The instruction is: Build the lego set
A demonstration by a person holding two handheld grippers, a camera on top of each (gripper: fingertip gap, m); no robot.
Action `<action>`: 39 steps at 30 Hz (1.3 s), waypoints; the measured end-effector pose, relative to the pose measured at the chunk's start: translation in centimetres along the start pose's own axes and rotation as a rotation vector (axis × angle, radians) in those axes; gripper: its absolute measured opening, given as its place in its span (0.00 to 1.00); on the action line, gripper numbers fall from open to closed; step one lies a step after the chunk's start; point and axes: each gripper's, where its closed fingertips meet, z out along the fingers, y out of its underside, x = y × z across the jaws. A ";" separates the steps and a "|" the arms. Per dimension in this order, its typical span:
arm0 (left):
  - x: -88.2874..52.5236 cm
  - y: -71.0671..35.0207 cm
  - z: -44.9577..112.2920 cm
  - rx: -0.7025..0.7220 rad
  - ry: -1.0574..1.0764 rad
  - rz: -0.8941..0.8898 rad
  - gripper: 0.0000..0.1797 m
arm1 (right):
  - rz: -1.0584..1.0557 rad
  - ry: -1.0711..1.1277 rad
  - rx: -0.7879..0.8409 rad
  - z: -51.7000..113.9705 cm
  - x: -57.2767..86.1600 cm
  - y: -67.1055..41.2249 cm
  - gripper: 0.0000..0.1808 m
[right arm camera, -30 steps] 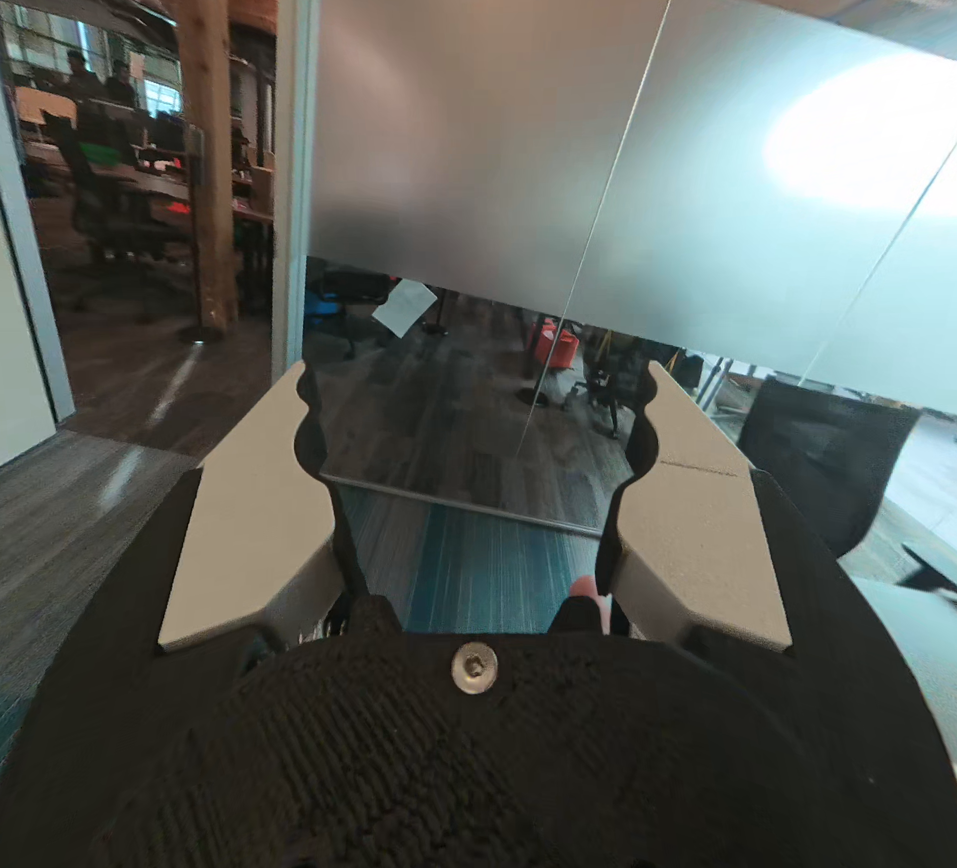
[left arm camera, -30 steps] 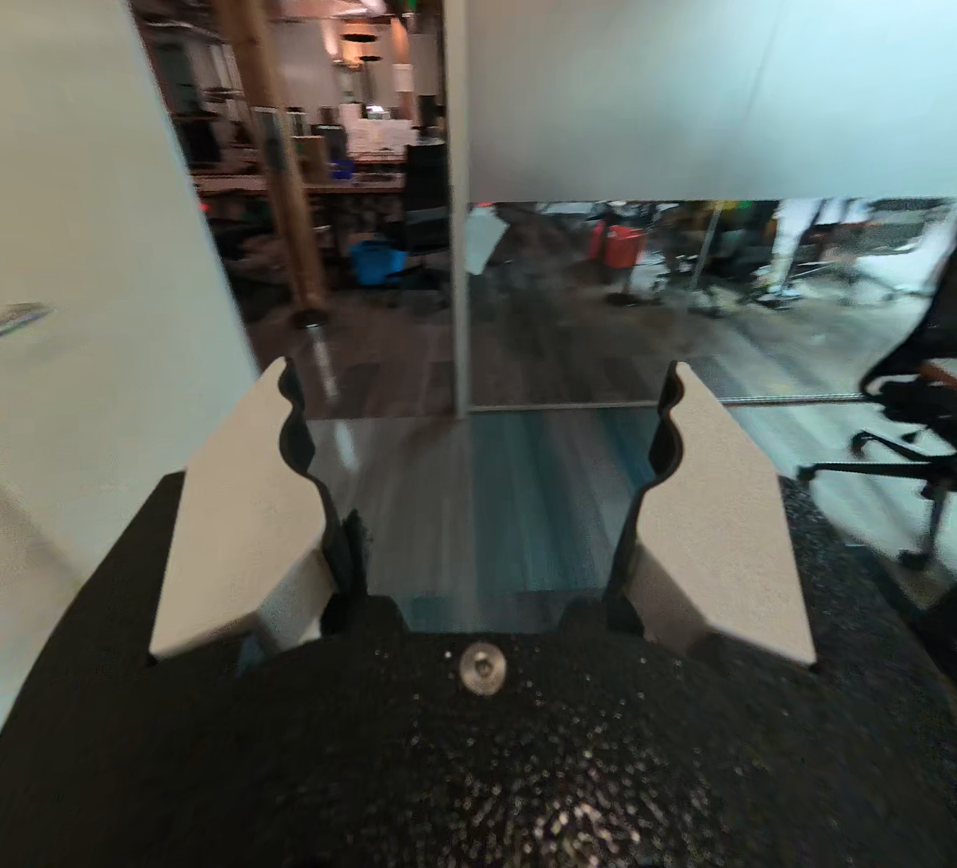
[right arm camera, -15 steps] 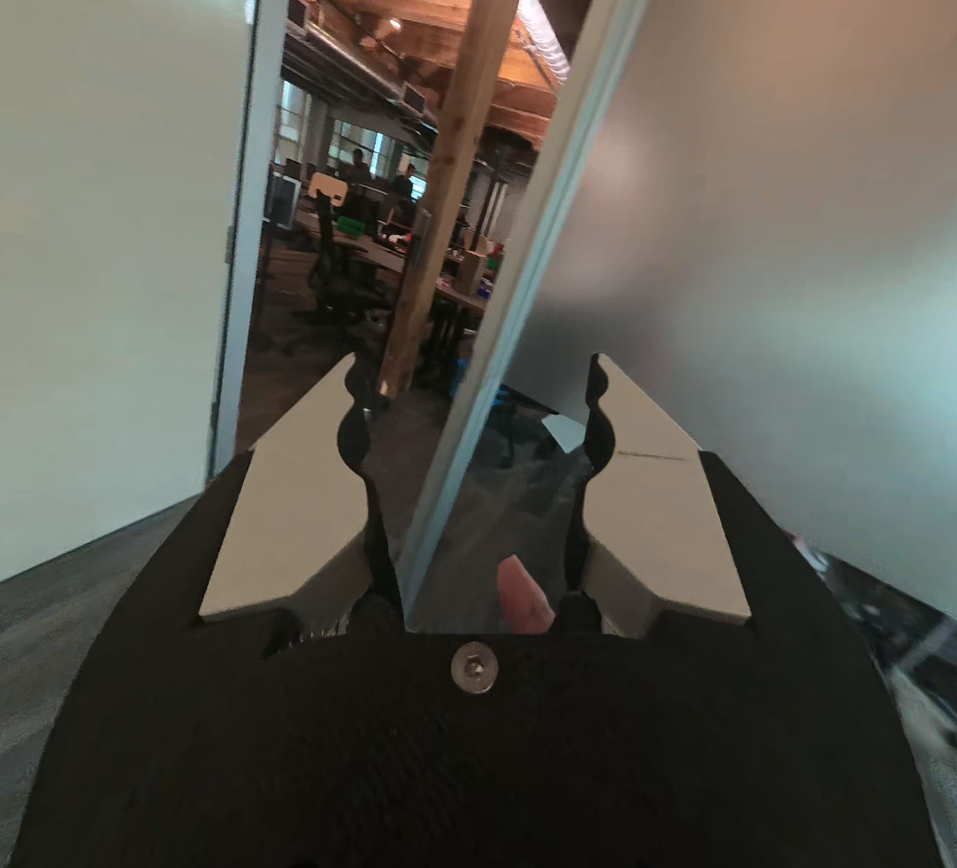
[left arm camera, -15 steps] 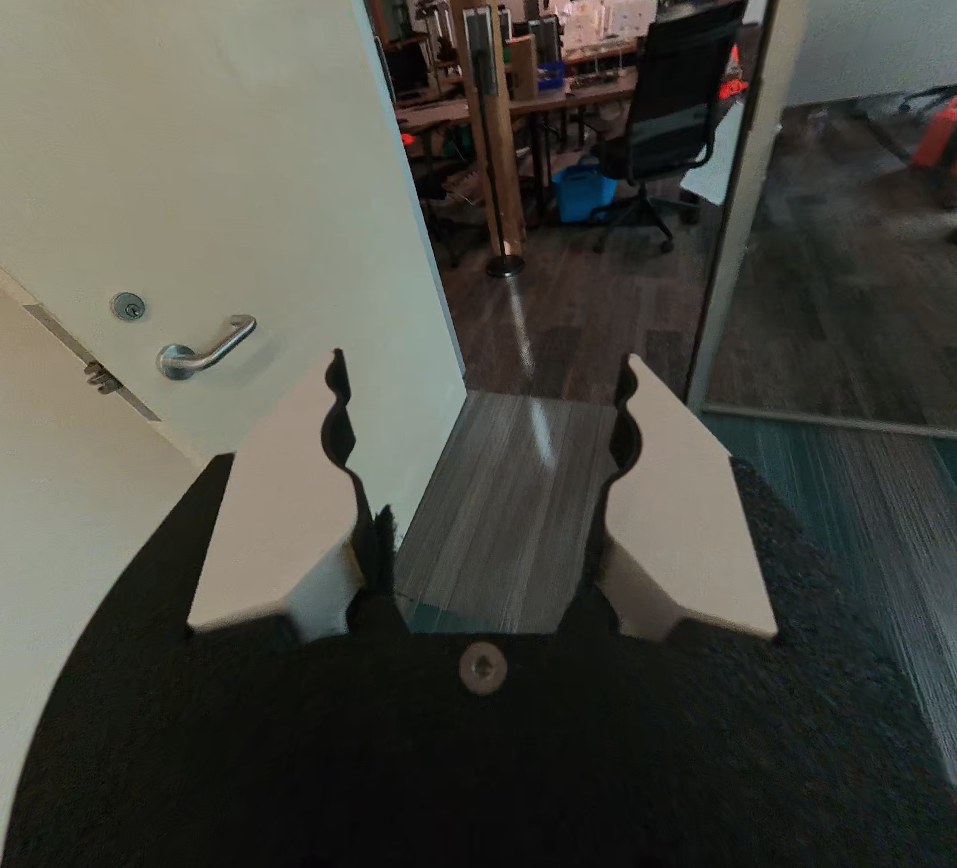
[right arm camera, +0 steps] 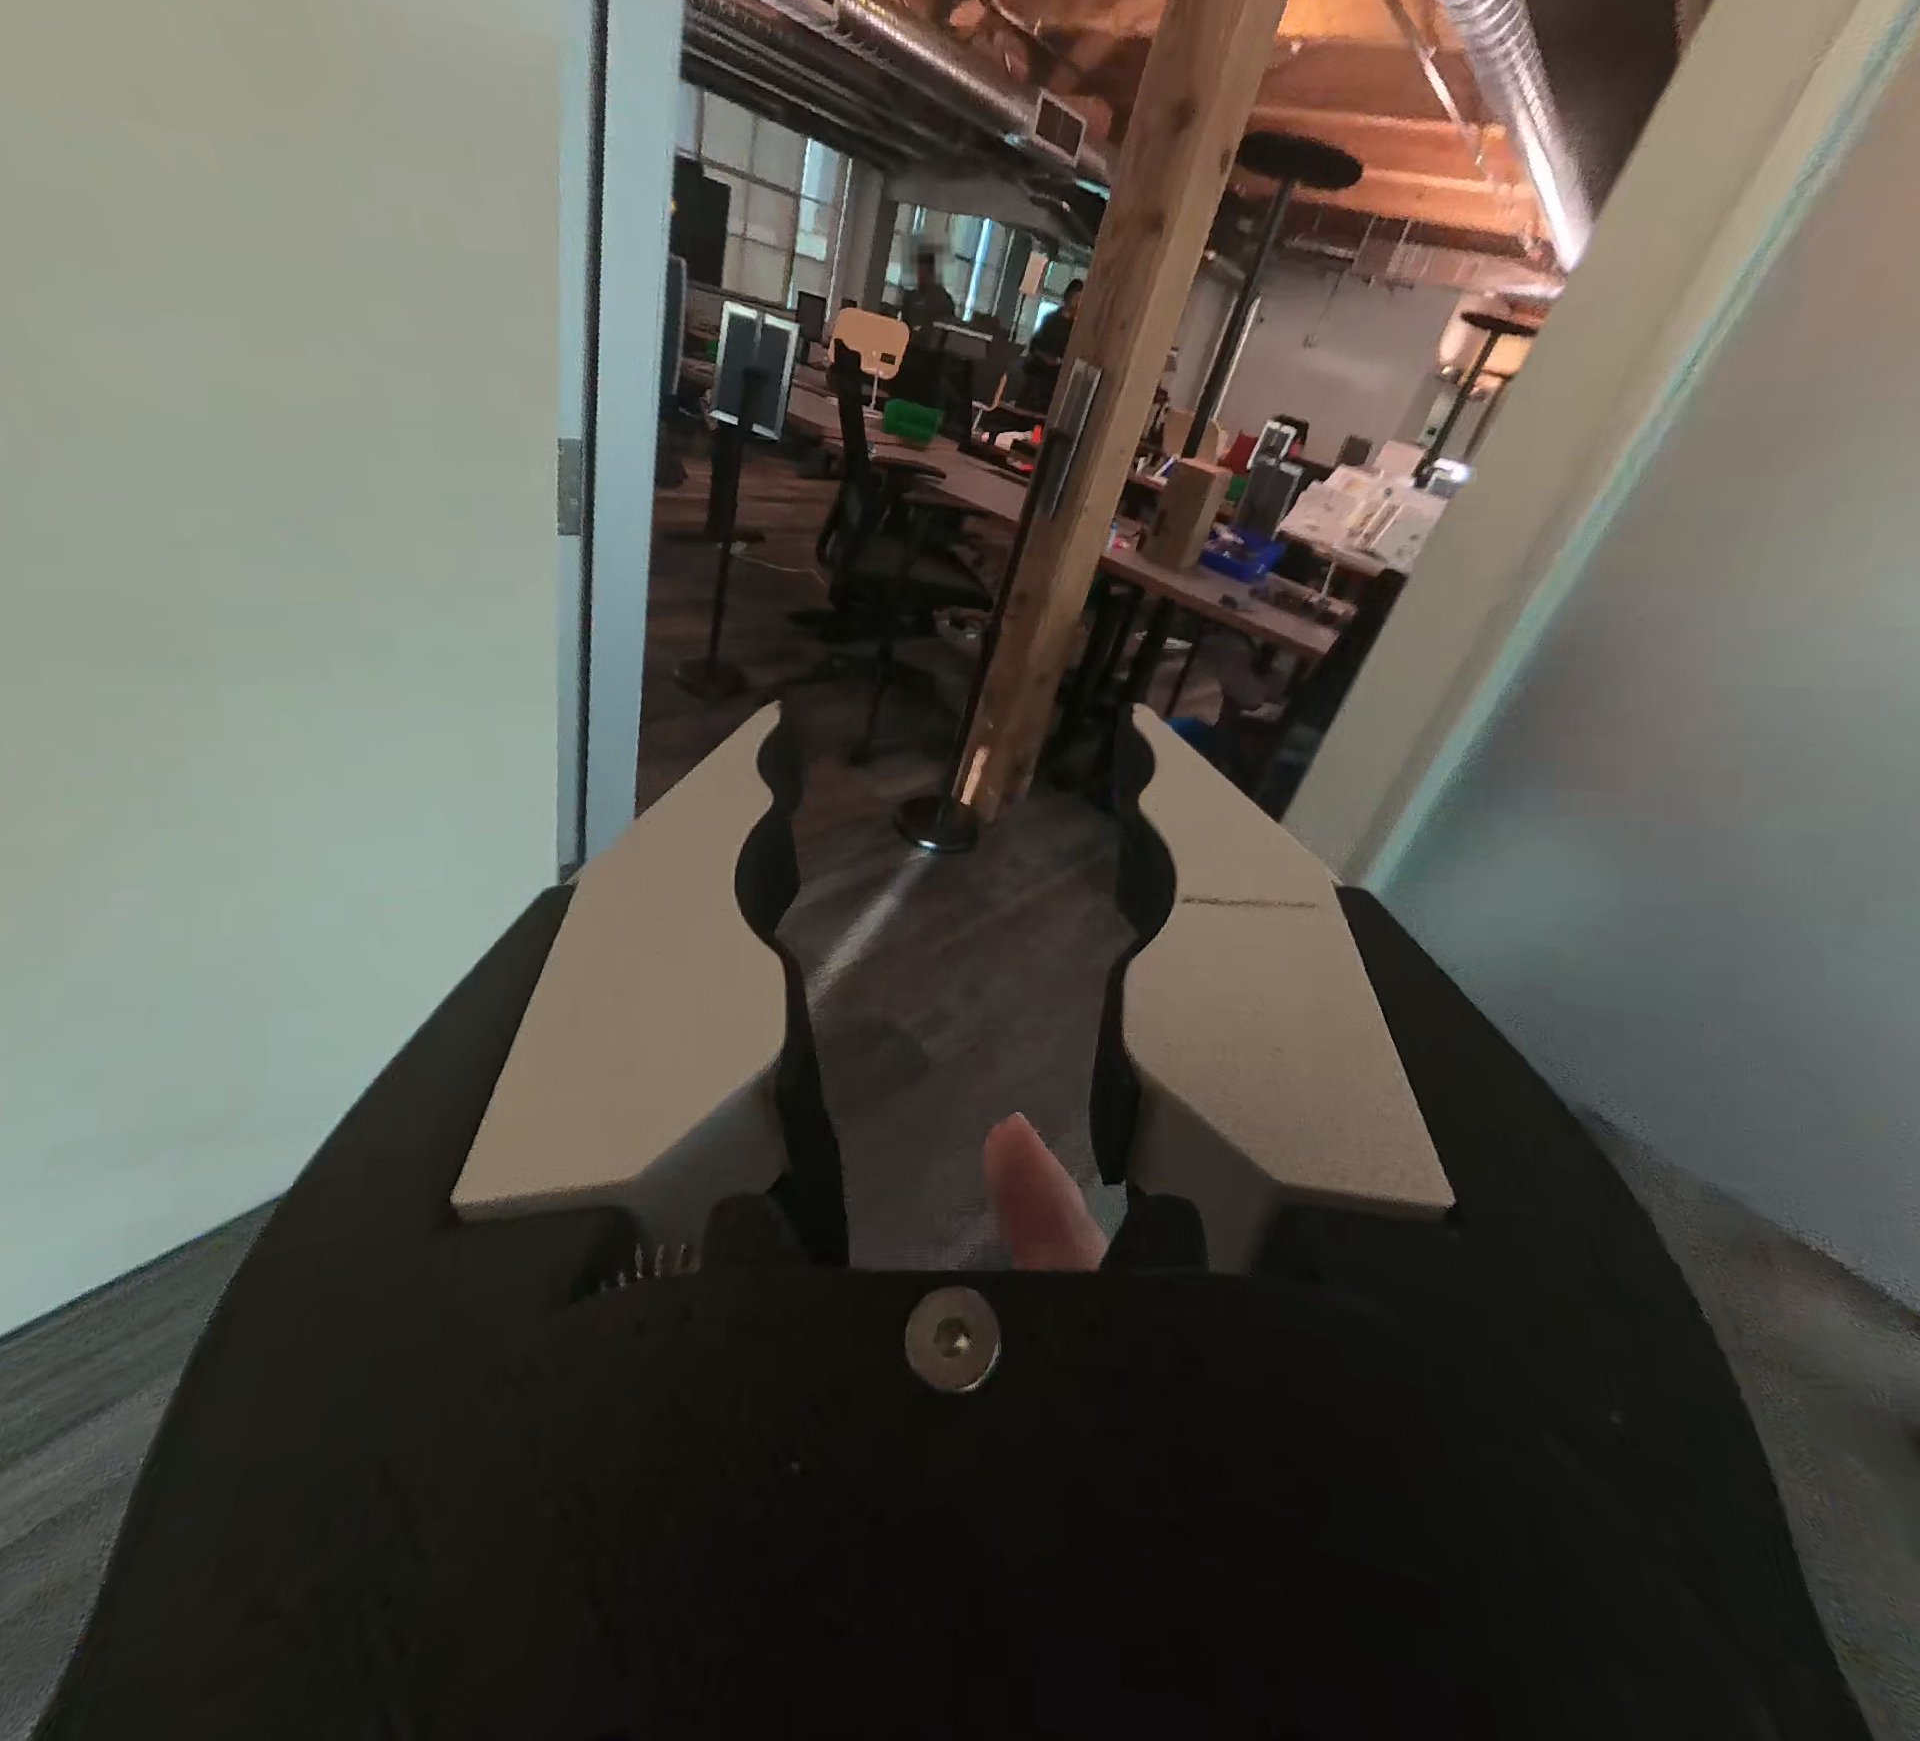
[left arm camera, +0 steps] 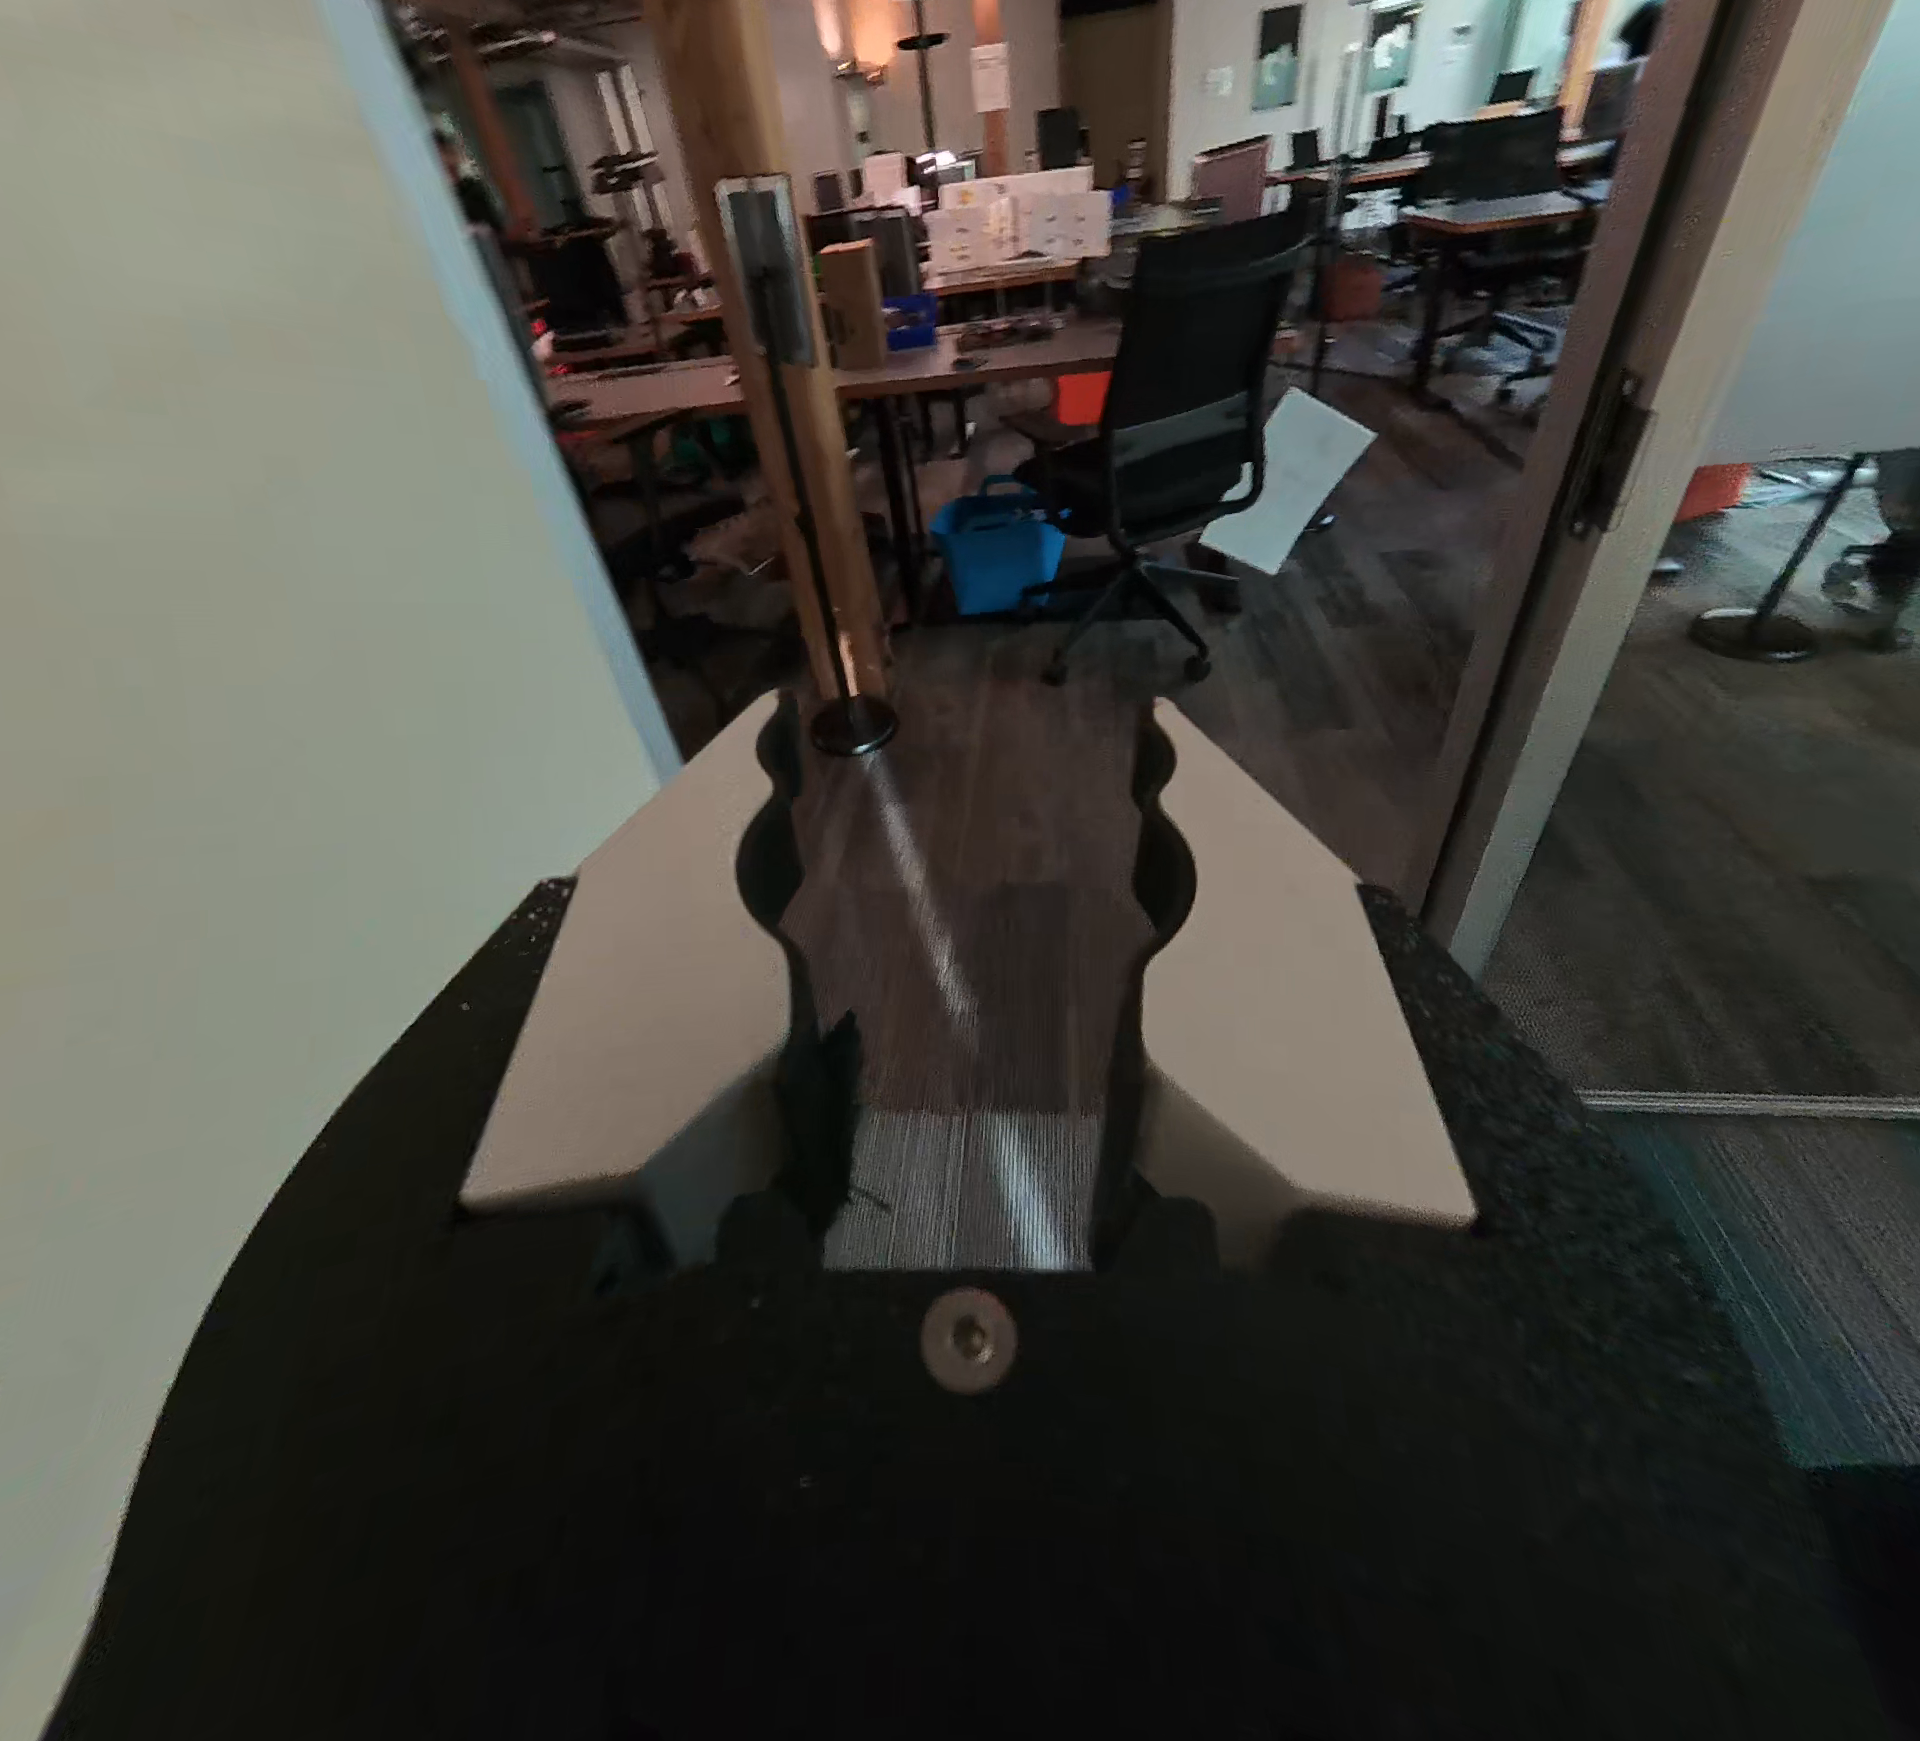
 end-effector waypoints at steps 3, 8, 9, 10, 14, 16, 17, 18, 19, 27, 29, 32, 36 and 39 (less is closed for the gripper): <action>2.5 -1.0 12.6 0.062 0.119 0.033 0.33 | 0.057 -0.023 -0.017 6.6 0.8 3.5 0.27; 6.7 -0.7 30.1 0.146 0.197 -0.022 0.13 | 0.039 -0.076 -0.004 20.0 2.5 7.7 0.08; 6.8 -0.5 32.8 0.148 0.180 -0.005 0.08 | 0.036 -0.078 0.009 23.1 3.2 8.1 0.04; 6.7 -0.2 35.9 0.138 0.160 0.019 0.04 | 0.045 -0.070 0.018 26.2 4.0 8.4 0.00; 4.5 -0.9 47.1 0.058 0.093 0.130 0.01 | 0.088 0.002 0.013 38.3 8.8 8.7 0.02; 2.5 -2.1 52.0 0.097 0.049 0.140 0.06 | 0.049 0.034 0.058 43.5 11.2 8.6 0.17; 1.4 -2.5 53.9 0.115 0.036 0.113 0.13 | 0.055 0.053 0.069 46.0 12.4 8.7 0.23; 0.3 -2.7 56.1 0.130 0.023 0.075 0.21 | 0.077 0.057 0.072 48.4 13.3 9.0 0.27; -0.8 -2.8 58.1 0.143 0.013 0.039 0.28 | 0.104 0.050 0.078 50.8 14.0 9.4 0.29; -11.6 0.0 74.5 0.153 -0.088 0.023 0.02 | 0.122 0.133 0.087 69.3 20.4 14.3 0.05; -14.6 0.2 79.2 0.165 -0.107 0.011 0.04 | 0.149 0.133 0.092 74.8 21.8 15.5 0.18; -19.4 -0.3 85.9 0.158 -0.157 -0.018 0.17 | 0.208 0.108 0.064 84.3 23.7 16.2 0.28; -25.1 -1.1 93.5 0.167 -0.214 -0.004 0.28 | 0.198 0.080 0.073 95.8 25.8 16.4 0.00; -28.9 -1.3 98.4 0.155 -0.213 -0.008 0.00 | 0.210 0.026 0.090 103.2 25.9 17.0 0.08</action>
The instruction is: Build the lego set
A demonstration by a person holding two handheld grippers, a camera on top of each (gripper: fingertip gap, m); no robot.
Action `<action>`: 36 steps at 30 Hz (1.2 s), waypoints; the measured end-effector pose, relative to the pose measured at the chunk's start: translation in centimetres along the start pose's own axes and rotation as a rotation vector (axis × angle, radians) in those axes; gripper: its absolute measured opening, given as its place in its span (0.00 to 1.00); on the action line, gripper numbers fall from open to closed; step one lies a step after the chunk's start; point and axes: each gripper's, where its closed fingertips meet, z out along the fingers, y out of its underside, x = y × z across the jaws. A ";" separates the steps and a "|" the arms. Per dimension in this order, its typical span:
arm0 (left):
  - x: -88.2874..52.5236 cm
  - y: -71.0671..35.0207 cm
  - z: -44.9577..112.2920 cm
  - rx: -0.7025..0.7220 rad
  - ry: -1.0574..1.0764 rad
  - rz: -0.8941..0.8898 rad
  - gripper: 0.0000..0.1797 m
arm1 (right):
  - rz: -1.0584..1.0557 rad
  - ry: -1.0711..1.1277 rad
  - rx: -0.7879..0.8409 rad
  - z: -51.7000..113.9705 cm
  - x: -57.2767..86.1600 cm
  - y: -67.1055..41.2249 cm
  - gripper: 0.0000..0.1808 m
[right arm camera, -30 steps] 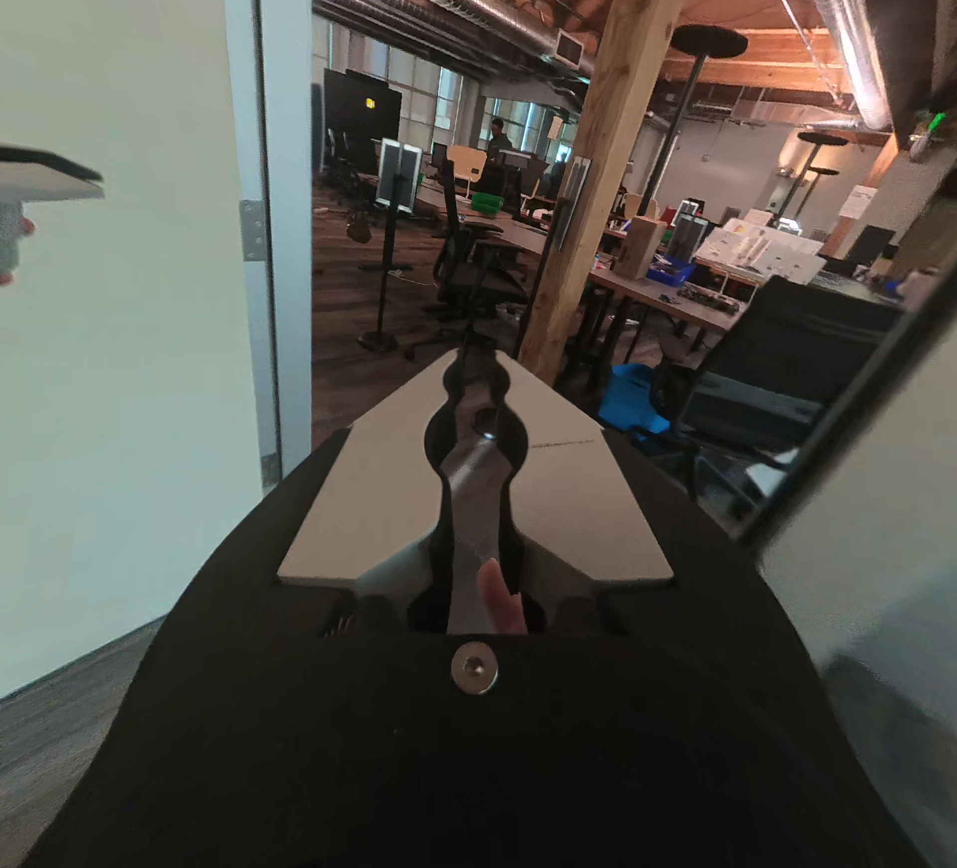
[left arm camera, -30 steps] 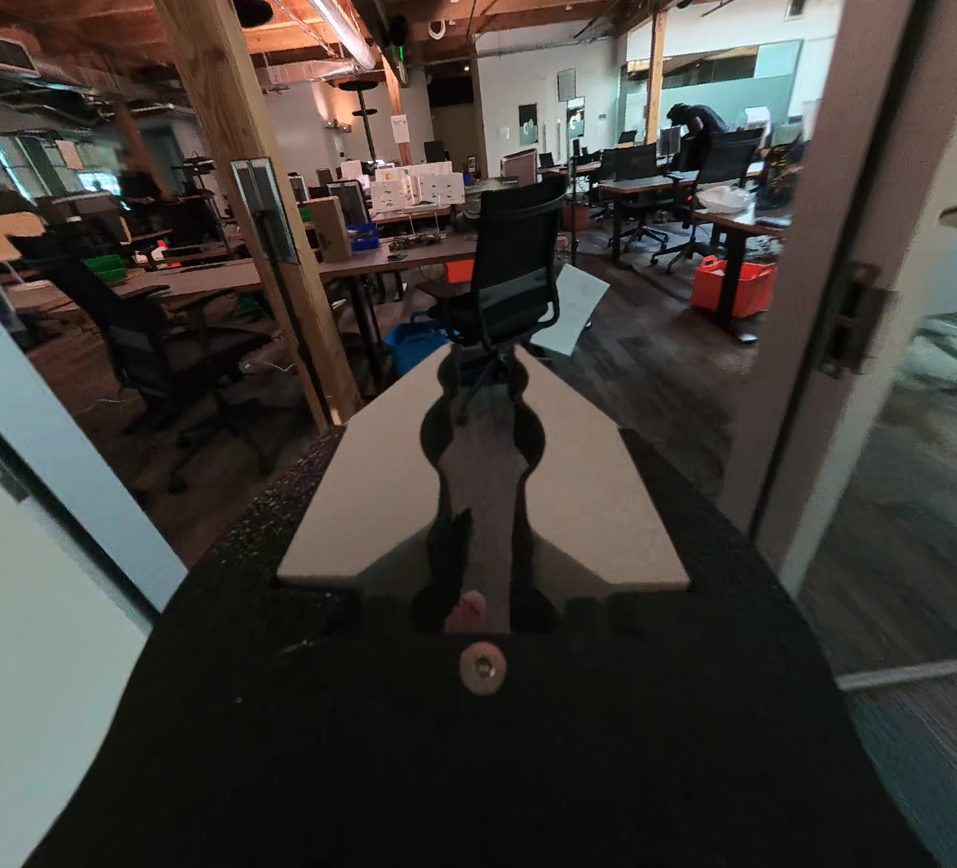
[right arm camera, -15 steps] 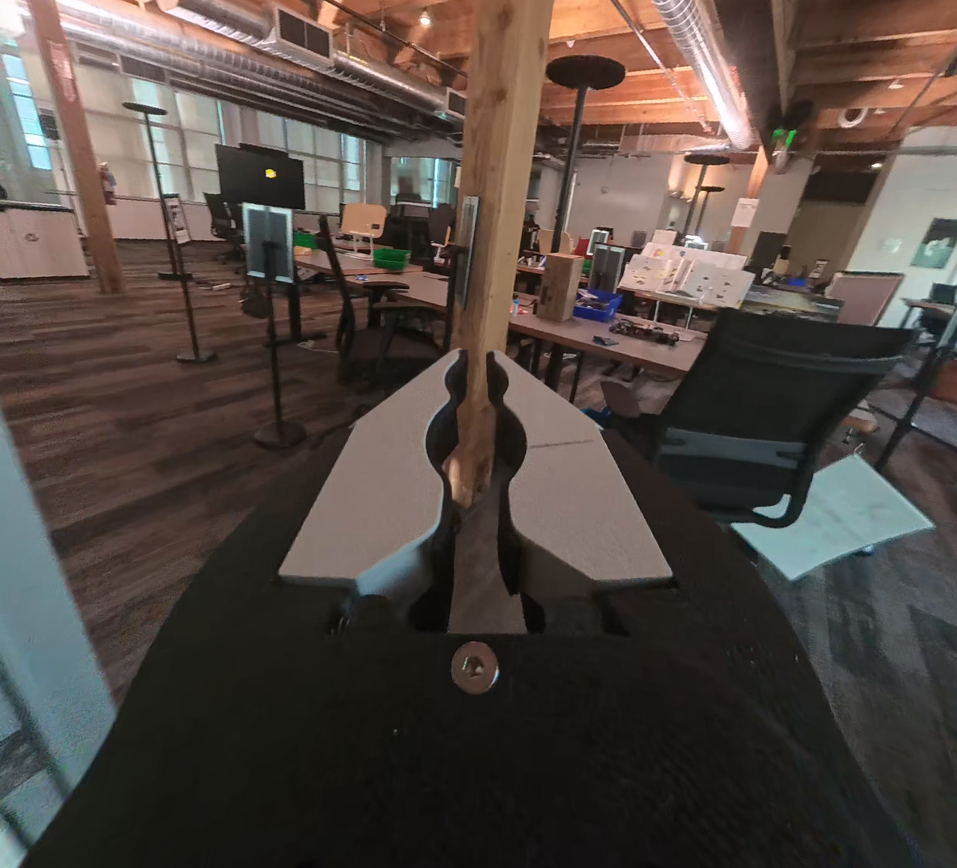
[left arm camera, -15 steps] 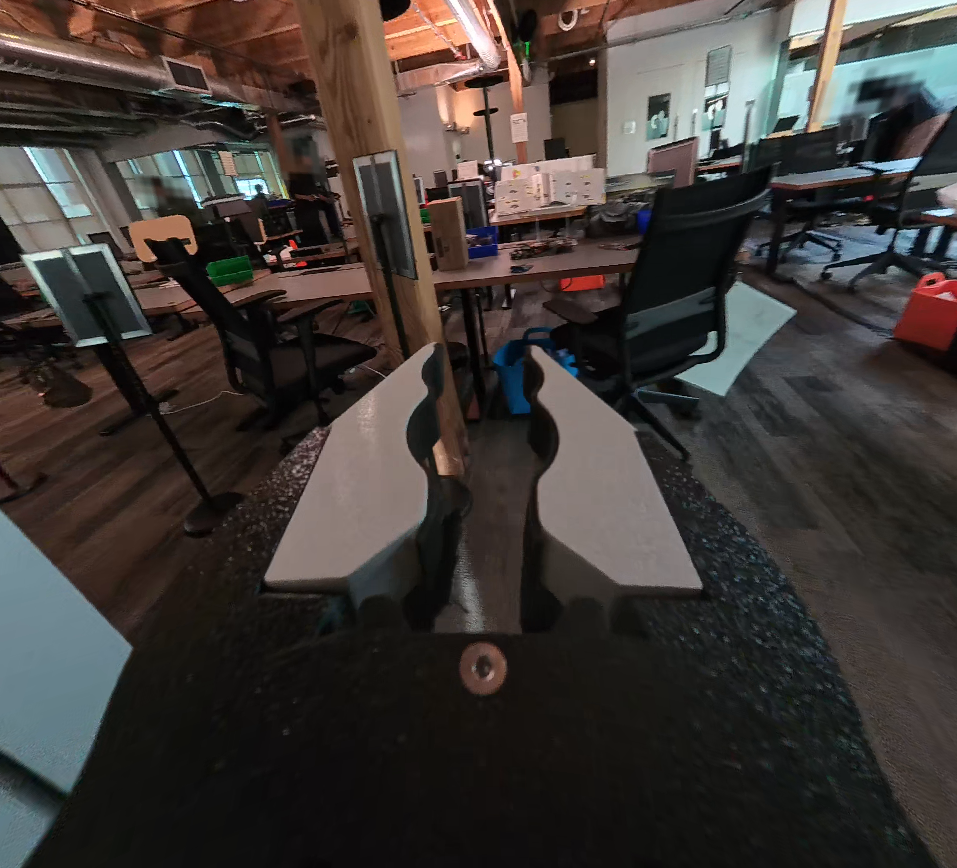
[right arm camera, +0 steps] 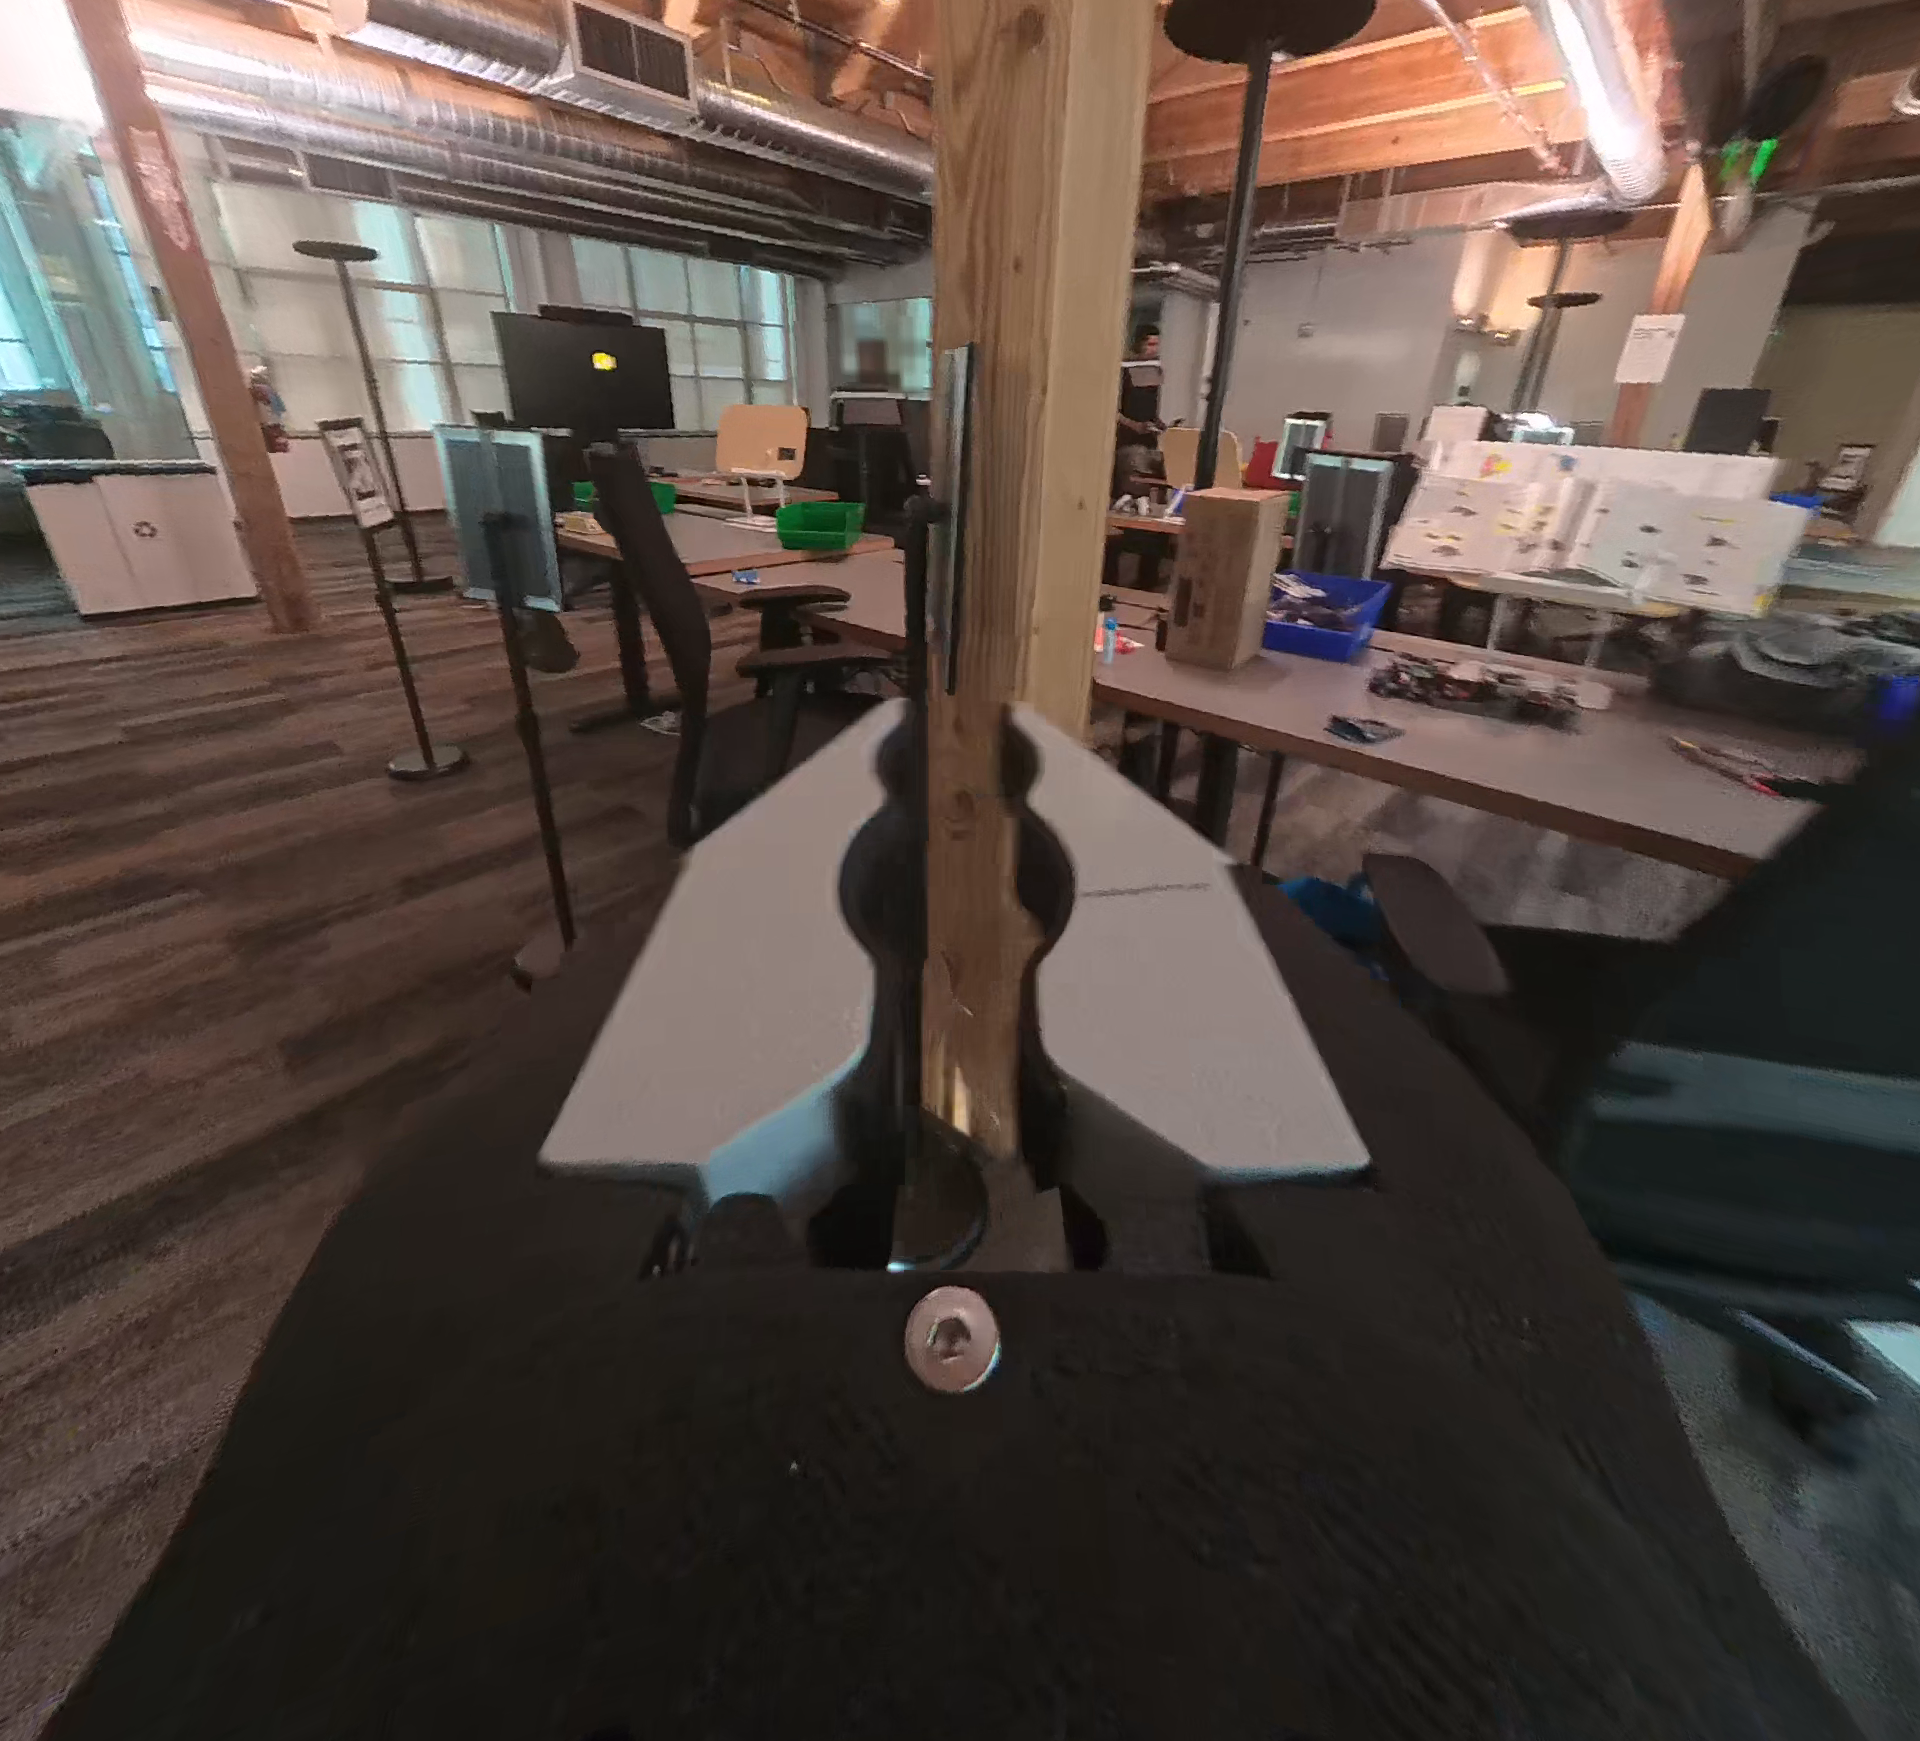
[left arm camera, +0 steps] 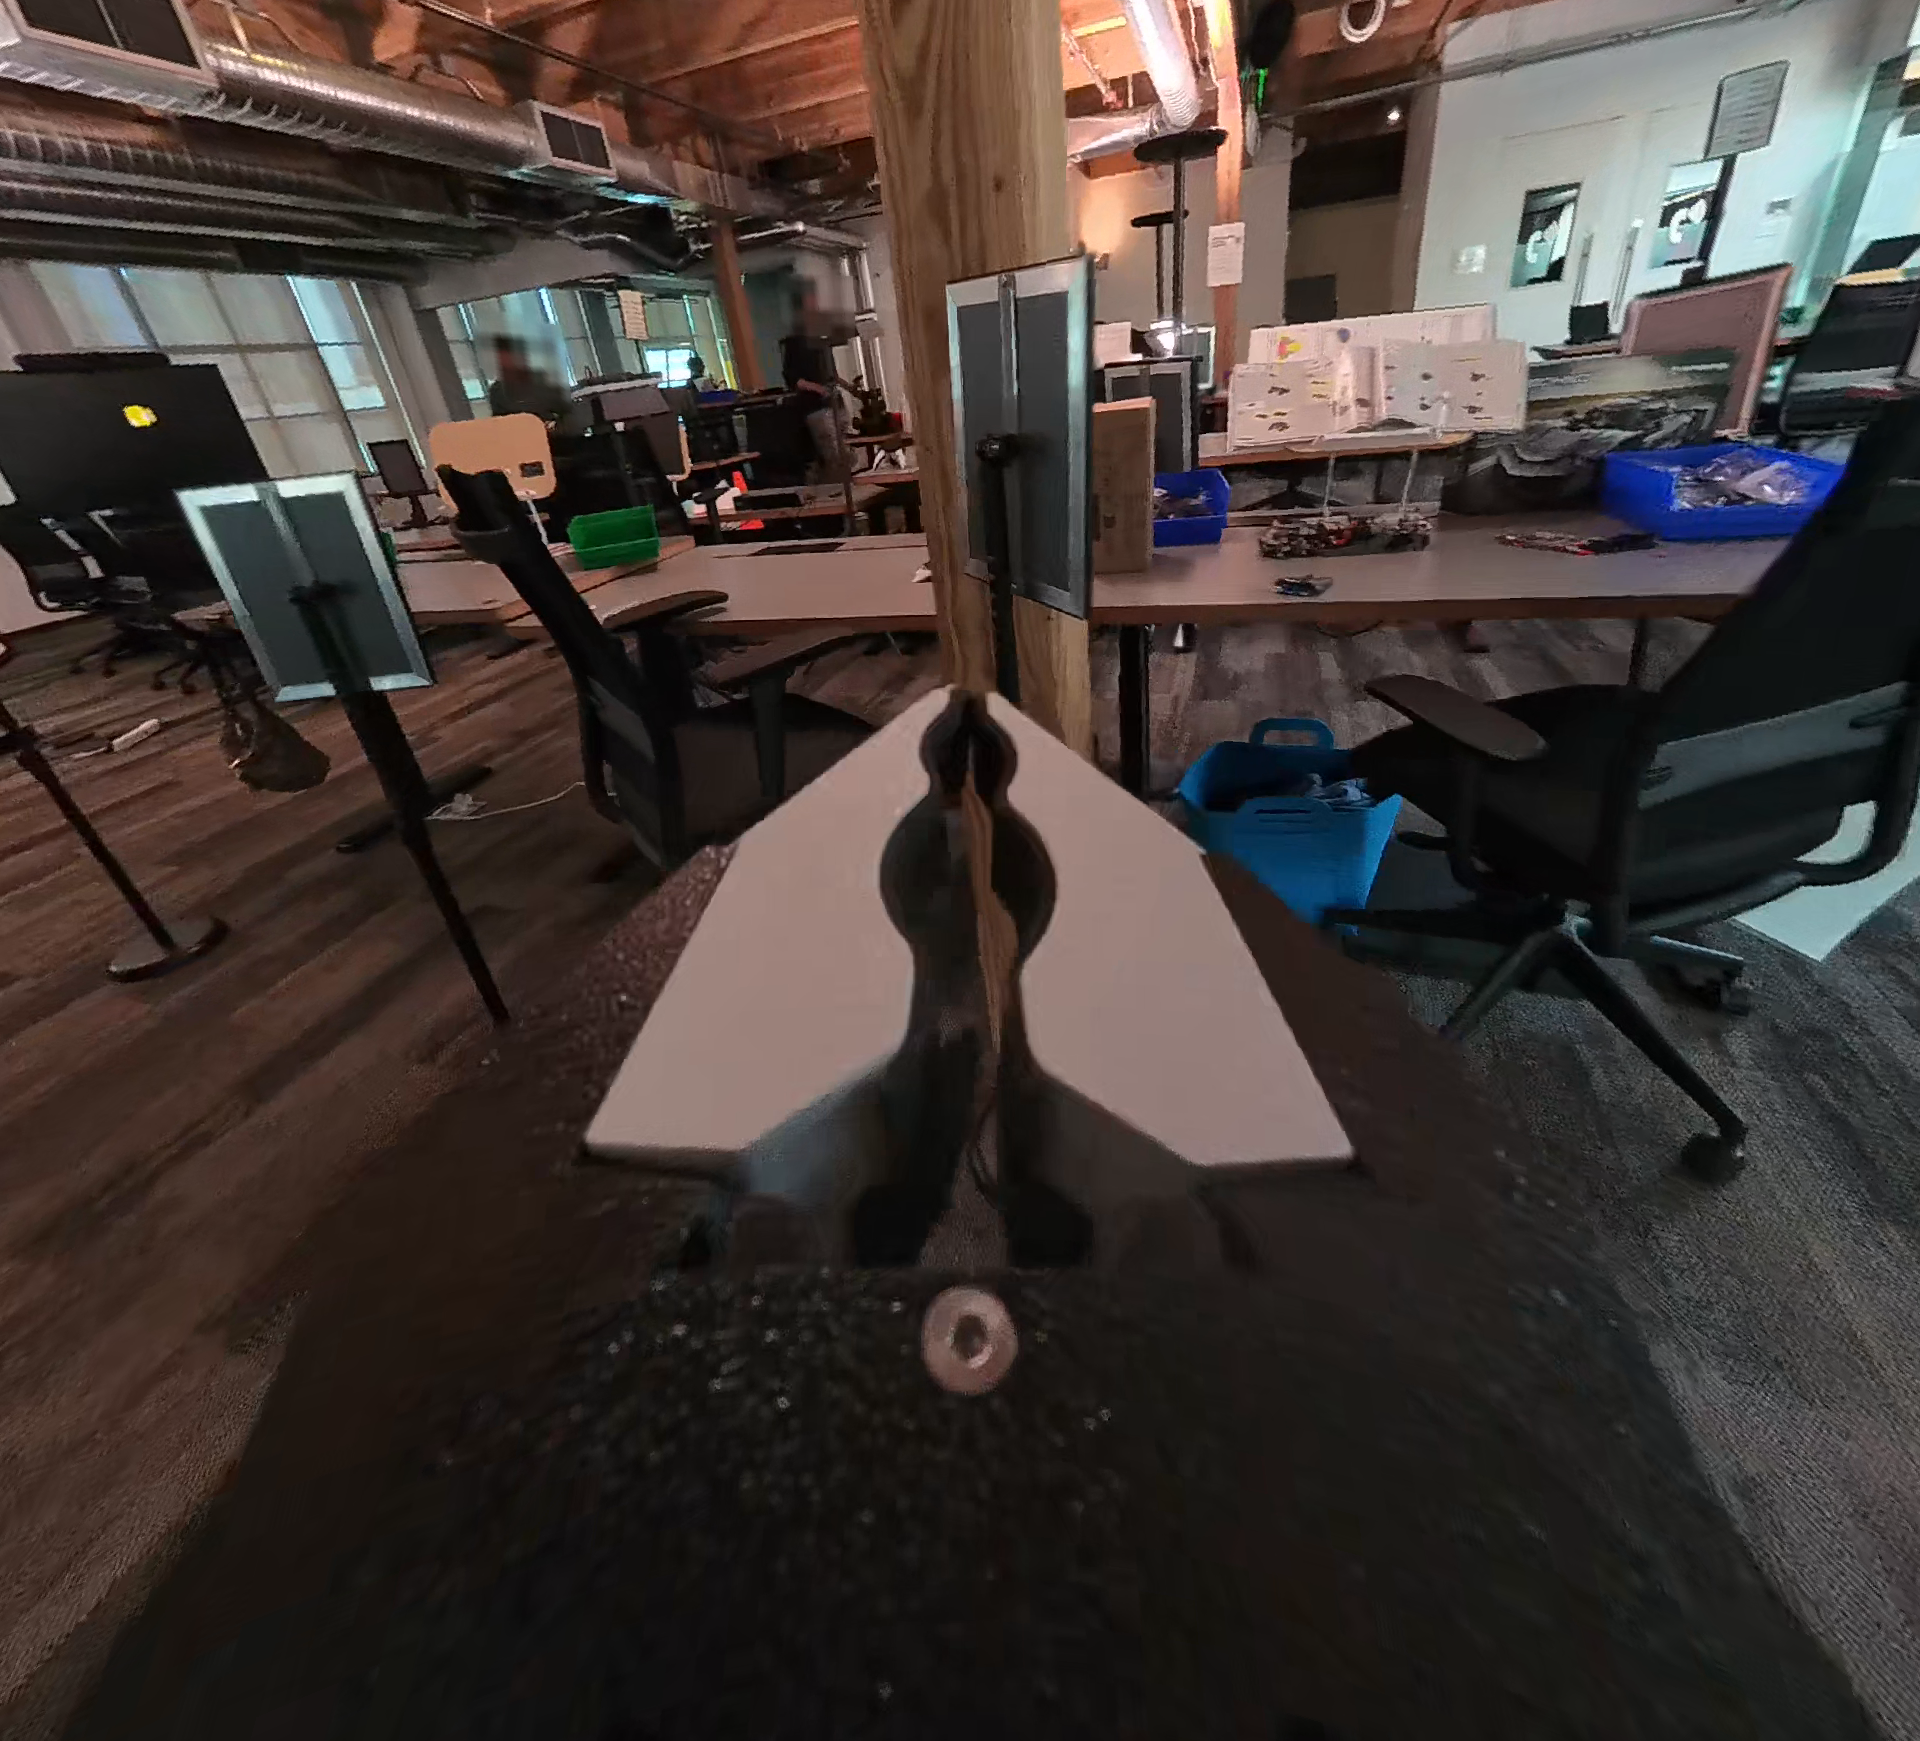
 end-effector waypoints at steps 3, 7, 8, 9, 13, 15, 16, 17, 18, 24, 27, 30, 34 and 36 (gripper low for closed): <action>-3.5 0.7 4.7 -0.010 -0.068 0.034 0.00 | -0.011 -0.062 0.016 7.0 -0.5 1.2 0.35; -10.5 1.6 10.0 0.022 -0.266 0.079 0.27 | -0.005 -0.077 0.061 18.0 -0.6 3.2 0.51; -12.4 2.1 11.3 0.017 -0.314 0.065 0.31 | 0.004 -0.101 0.071 21.0 -1.2 3.6 0.53; -14.1 2.6 12.4 0.009 -0.355 0.054 0.33 | 0.015 -0.138 0.084 23.8 -2.3 3.9 0.55; -21.1 3.9 15.5 -0.037 -0.571 0.041 0.30 | 0.060 -0.396 0.074 36.1 -8.8 5.5 0.52; -23.7 4.1 16.8 -0.047 -0.644 0.003 0.27 | 0.061 -0.551 0.010 41.6 -13.0 6.6 0.48; -24.8 4.2 17.3 -0.052 -0.666 0.012 0.27 | 0.043 -0.615 -0.001 44.0 -15.0 7.2 0.47; -26.1 4.5 17.5 -0.068 -0.702 0.027 0.27 | 0.020 -0.665 -0.001 46.4 -16.9 7.7 0.45; -27.5 5.0 17.3 -0.091 -0.751 0.034 0.26 | 0.002 -0.707 -0.009 48.8 -18.7 8.4 0.42; -35.1 10.7 14.2 -0.244 -0.973 -0.006 0.26 | 0.014 -0.949 -0.136 59.6 -33.4 13.8 0.35; -40.0 14.1 12.2 -0.300 -1.085 -0.015 0.24 | -0.063 -1.044 -0.143 63.5 -42.2 16.5 0.33; -46.7 17.5 11.6 -0.340 -1.136 -0.051 0.24 | -0.116 -1.107 -0.158 67.5 -51.2 18.9 0.31; -58.4 20.9 12.8 -0.443 -1.152 -0.071 0.24 | -0.177 -1.173 -0.179 73.2 -63.0 20.0 0.29; -64.3 22.4 15.3 -0.473 -1.082 -0.145 0.26 | -0.224 -1.191 -0.219 76.4 -68.2 20.3 0.28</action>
